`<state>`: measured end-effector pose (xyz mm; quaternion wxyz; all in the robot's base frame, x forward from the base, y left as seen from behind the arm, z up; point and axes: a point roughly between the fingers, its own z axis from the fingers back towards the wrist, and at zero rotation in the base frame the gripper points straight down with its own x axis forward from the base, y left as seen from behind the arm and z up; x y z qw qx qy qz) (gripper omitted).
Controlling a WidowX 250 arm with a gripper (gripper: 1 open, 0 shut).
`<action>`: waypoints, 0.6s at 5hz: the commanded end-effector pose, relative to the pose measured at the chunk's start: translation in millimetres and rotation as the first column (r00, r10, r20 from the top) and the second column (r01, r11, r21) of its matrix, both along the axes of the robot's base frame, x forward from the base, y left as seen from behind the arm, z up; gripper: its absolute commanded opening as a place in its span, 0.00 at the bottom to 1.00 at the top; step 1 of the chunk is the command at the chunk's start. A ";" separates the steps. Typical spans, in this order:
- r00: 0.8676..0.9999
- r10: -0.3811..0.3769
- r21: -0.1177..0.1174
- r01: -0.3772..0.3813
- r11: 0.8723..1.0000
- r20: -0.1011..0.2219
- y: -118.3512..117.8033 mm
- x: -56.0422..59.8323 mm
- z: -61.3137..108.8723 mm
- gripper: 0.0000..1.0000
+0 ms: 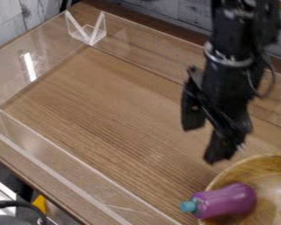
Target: Put the purple eggplant in the brown bowl
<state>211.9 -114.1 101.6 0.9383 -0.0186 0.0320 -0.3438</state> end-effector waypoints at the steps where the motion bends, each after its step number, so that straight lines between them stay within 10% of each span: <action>1: 0.992 -0.098 -0.015 0.100 0.995 0.085 -14.1 -9.0 3.0 1.00; 3: 0.985 -0.076 -0.008 0.078 0.997 0.156 -13.3 -14.7 -13.1 1.00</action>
